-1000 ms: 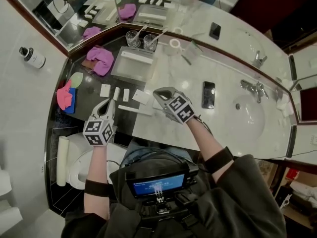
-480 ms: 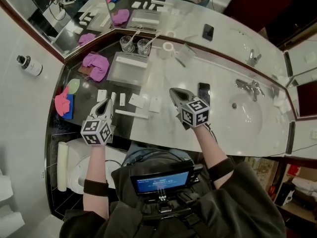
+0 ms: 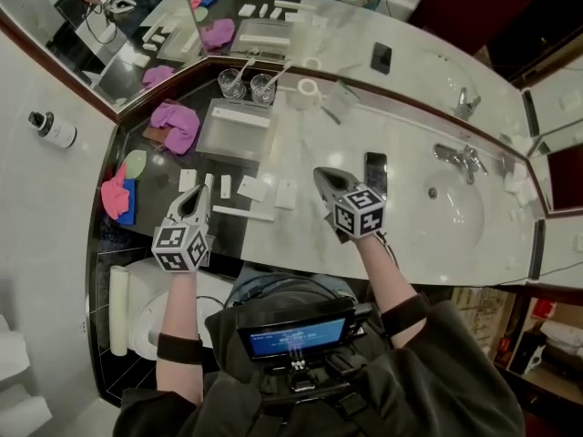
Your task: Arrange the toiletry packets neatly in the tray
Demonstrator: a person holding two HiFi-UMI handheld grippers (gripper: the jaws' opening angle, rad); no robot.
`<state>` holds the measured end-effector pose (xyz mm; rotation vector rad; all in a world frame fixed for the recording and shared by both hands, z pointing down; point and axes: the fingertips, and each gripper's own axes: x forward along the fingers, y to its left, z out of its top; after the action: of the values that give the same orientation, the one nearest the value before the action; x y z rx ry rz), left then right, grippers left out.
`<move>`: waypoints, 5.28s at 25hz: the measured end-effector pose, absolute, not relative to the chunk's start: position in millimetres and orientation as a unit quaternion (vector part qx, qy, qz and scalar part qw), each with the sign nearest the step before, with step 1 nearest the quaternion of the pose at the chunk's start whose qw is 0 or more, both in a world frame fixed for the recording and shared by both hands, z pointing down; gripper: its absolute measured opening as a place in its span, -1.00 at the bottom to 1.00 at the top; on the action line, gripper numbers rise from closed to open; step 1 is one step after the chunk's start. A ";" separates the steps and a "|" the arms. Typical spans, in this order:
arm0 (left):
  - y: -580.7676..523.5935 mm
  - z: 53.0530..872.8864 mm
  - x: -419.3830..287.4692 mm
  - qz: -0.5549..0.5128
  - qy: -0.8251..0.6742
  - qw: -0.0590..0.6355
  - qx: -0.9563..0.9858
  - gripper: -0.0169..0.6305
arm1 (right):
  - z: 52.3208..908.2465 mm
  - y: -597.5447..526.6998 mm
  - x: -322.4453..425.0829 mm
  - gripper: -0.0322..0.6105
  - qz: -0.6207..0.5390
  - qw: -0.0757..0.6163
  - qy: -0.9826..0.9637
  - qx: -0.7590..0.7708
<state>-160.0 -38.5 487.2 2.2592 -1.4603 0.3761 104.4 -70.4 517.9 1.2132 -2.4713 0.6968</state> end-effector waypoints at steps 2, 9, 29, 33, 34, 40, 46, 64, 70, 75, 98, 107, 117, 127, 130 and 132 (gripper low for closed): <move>-39.7 489.0 -160.9 0.135 -0.527 0.216 0.811 -0.95 | 521.5 -71.3 102.1 -0.87 0.235 0.165 -0.862 0.418; -48.0 492.6 -164.0 0.142 -0.529 0.217 0.808 -0.95 | 535.9 -87.8 83.1 -0.83 0.179 0.240 -0.871 0.390; -152.1 522.6 -179.1 0.138 -0.509 0.223 0.820 -0.95 | 611.3 -250.6 -32.3 0.03 0.023 0.497 -0.847 0.188; -157.2 530.2 -186.4 0.137 -0.510 0.230 0.817 -0.95 | 637.2 -260.0 -48.0 0.02 0.030 0.525 -0.837 0.150; -157.1 532.0 -188.5 0.137 -0.512 0.233 0.816 -0.95 | 645.4 -260.9 -48.8 0.02 0.033 0.535 -0.832 0.142; -147.0 543.0 -203.1 0.138 -0.521 0.244 0.806 -0.95 | 671.9 -264.3 -52.4 -0.15 0.052 0.559 -0.819 0.119; -139.3 548.3 -218.0 0.137 -0.532 0.253 0.796 -0.95 | 677.0 -260.3 -54.7 -0.45 0.064 0.569 -0.812 0.108; -110.5 531.6 -209.8 0.135 -0.539 0.243 0.795 -0.95 | 623.9 -225.1 -34.4 -0.46 0.077 0.484 -0.855 0.172; -90.7 520.7 -198.2 0.136 -0.543 0.235 0.795 -0.95 | 584.8 -193.8 -21.0 -0.46 0.073 0.429 -0.878 0.200; -70.8 509.1 -188.2 0.140 -0.547 0.226 0.794 -0.95 | 554.6 -153.7 -6.5 -0.46 0.073 0.395 -0.890 0.214; -5.7 495.0 -216.4 0.137 -0.597 0.225 0.758 -0.95 | 571.6 -36.3 -26.9 -0.46 0.071 0.397 -0.903 0.148; 8.5 503.9 -251.4 0.136 -0.614 0.237 0.740 -0.95 | 594.6 -22.1 -99.8 -0.45 0.050 0.427 -0.899 0.079; 13.6 519.6 -297.9 0.126 -0.638 0.251 0.716 -0.95 | 632.2 -17.7 -201.7 -0.45 0.055 0.466 -0.883 0.028; 13.7 541.1 -332.3 0.116 -0.655 0.271 0.695 -0.95 | 664.6 -20.1 -264.3 -0.45 0.056 0.500 -0.864 0.020; 16.9 547.4 -340.9 0.115 -0.659 0.276 0.690 -0.95 | 676.3 -18.9 -272.0 -0.45 0.058 0.512 -0.857 0.018; 19.7 551.0 -345.8 0.115 -0.662 0.280 0.686 -0.95 | 684.1 -17.1 -274.3 -0.44 0.062 0.519 -0.853 0.015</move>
<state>-345.8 19.7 551.0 1.8387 -1.7746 0.3078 -274.3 -17.1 684.1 0.0353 -2.0455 0.1489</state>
